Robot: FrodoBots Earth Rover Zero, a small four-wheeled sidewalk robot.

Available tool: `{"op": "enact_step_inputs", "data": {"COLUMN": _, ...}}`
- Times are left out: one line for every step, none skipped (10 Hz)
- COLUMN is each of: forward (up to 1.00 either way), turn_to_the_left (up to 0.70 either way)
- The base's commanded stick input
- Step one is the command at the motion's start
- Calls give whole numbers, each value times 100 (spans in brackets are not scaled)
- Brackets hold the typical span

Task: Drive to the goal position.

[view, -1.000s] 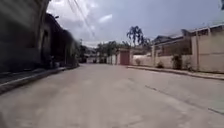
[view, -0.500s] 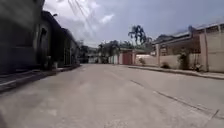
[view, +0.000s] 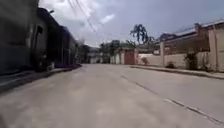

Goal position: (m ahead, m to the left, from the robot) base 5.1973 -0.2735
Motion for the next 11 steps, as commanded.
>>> {"op": "enact_step_inputs", "data": {"forward": 100, "turn_to_the_left": 0}}
{"op": "enact_step_inputs", "data": {"forward": 100, "turn_to_the_left": 0}}
{"op": "enact_step_inputs", "data": {"forward": 100, "turn_to_the_left": 0}}
{"op": "enact_step_inputs", "data": {"forward": 100, "turn_to_the_left": 0}}
{"op": "enact_step_inputs", "data": {"forward": 100, "turn_to_the_left": 0}}
{"op": "enact_step_inputs", "data": {"forward": 100, "turn_to_the_left": 0}}
{"op": "enact_step_inputs", "data": {"forward": 100, "turn_to_the_left": 0}}
{"op": "enact_step_inputs", "data": {"forward": 100, "turn_to_the_left": 0}}
{"op": "enact_step_inputs", "data": {"forward": 100, "turn_to_the_left": 0}}
{"op": "enact_step_inputs", "data": {"forward": 100, "turn_to_the_left": 0}}
{"op": "enact_step_inputs", "data": {"forward": 100, "turn_to_the_left": 0}}
